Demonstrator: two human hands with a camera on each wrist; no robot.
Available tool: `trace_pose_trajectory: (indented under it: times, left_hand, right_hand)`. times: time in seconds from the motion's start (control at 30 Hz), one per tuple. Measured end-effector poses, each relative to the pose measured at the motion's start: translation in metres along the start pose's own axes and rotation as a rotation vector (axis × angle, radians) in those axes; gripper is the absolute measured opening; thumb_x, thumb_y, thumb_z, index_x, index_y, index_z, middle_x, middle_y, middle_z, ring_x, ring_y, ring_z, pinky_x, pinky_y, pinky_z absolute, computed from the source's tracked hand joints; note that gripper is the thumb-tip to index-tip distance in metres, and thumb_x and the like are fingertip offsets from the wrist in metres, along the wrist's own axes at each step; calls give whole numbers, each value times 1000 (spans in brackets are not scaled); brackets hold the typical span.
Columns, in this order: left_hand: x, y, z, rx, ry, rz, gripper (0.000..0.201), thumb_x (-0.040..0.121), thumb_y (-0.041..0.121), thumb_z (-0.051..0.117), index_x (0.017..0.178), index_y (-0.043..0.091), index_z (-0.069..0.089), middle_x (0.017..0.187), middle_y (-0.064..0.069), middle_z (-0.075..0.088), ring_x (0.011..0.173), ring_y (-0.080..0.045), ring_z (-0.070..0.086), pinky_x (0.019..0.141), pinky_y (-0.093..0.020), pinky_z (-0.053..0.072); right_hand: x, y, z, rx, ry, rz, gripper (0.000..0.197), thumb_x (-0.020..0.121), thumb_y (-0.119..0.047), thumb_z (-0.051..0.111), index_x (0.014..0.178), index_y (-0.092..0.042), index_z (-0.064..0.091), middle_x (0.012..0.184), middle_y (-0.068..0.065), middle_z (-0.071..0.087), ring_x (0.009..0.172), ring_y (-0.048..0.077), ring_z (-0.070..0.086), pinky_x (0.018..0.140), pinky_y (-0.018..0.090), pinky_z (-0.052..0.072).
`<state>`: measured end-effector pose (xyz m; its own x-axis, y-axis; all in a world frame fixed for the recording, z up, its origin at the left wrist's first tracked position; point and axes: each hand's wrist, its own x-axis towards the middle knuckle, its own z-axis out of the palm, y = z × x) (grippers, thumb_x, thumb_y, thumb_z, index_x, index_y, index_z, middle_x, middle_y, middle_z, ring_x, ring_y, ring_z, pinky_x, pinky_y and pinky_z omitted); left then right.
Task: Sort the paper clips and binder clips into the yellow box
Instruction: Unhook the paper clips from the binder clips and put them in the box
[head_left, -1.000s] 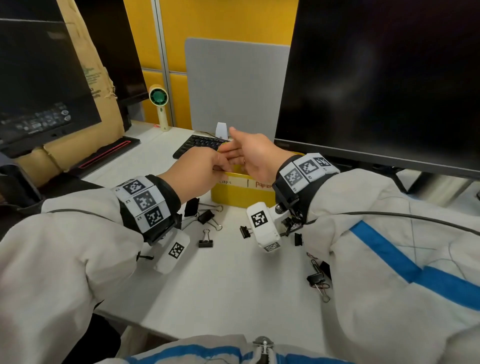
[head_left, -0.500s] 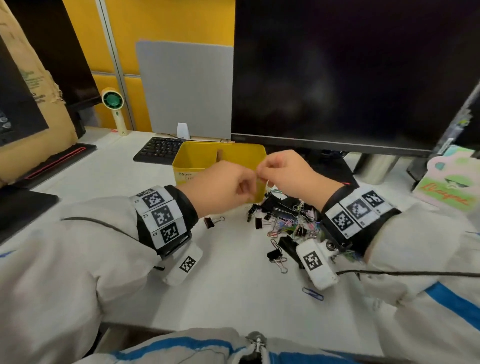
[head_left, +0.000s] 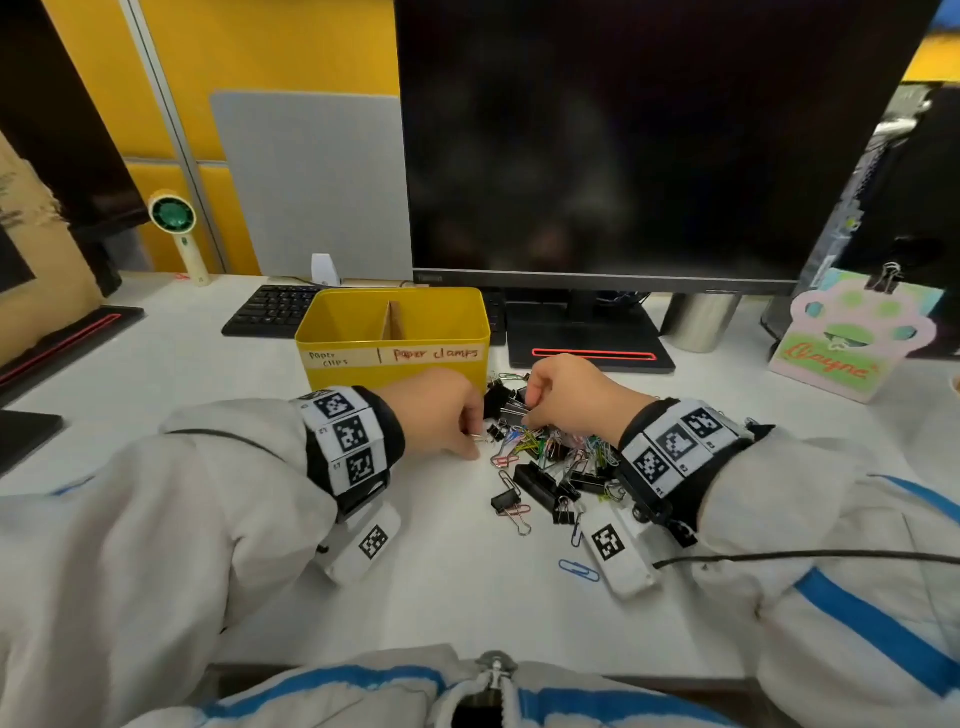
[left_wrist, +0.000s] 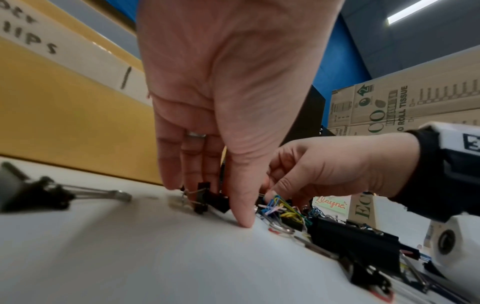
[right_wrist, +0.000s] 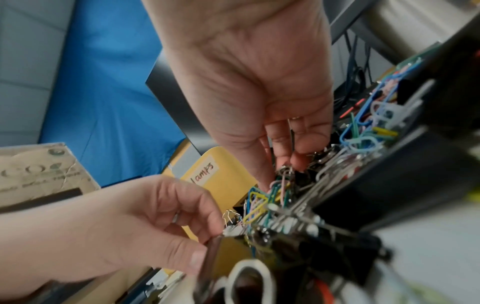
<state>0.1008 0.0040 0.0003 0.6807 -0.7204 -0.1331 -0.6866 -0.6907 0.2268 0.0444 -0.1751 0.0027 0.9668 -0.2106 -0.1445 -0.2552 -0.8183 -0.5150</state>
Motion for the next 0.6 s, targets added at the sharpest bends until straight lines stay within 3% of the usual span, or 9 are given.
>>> trace_pose_trajectory:
  times: [0.1, 0.2, 0.3, 0.37, 0.43, 0.53, 0.6]
  left_hand:
    - [-7, -8, -2, 30, 34, -73, 13, 83, 27, 75, 93, 22, 68, 94, 5, 62, 84, -15, 58, 65, -22, 45]
    - [-15, -16, -7, 101, 28, -138, 15, 83, 25, 73, 96, 23, 67, 95, 5, 60, 81, -13, 53, 61, -21, 42]
    - [-17, -16, -12, 38, 93, -153, 28, 81, 37, 78, 103, 26, 66, 99, 6, 62, 90, -14, 59, 76, -27, 55]
    - [-15, -7, -15, -124, 227, -136, 35, 82, 43, 78, 109, 27, 63, 104, 7, 63, 96, -13, 61, 84, -30, 56]
    - [-12, 5, -16, -240, 346, -58, 45, 82, 41, 78, 121, 30, 59, 118, 8, 60, 109, -11, 58, 92, -33, 54]
    - [-6, 20, -13, -203, 297, 62, 48, 84, 41, 76, 127, 34, 55, 129, 10, 56, 117, -10, 54, 97, -34, 50]
    - [-2, 27, -11, -210, 229, 62, 28, 87, 39, 74, 111, 34, 61, 113, 9, 63, 105, -13, 59, 89, -34, 53]
  right_hand:
    - [4, 7, 1, 132, 43, 16, 19, 79, -9, 82, 86, -16, 65, 86, 6, 66, 57, 16, 56, 49, 28, 45]
    - [5, 9, -2, 228, 103, 3, 18, 77, -8, 84, 85, -15, 70, 87, 5, 68, 71, 17, 63, 58, 27, 51]
    - [3, 10, -9, 366, 135, 12, 14, 79, -4, 81, 85, -10, 71, 83, 9, 73, 67, 15, 68, 52, 19, 52]
    - [-1, 10, -15, 414, 159, 11, 11, 80, -4, 80, 85, -9, 71, 82, 10, 74, 64, 13, 69, 43, 12, 44]
    - [-6, 9, -21, 446, 167, -8, 11, 80, -4, 80, 86, -7, 72, 81, 10, 74, 61, 10, 68, 41, 10, 40]
    - [-15, 7, -28, 522, 139, -60, 14, 78, -6, 82, 89, -8, 74, 80, 10, 75, 61, 8, 68, 51, 19, 45]
    - [-20, 9, -30, 591, 128, -92, 15, 77, -8, 82, 89, -12, 73, 79, 8, 76, 64, 10, 69, 60, 26, 49]
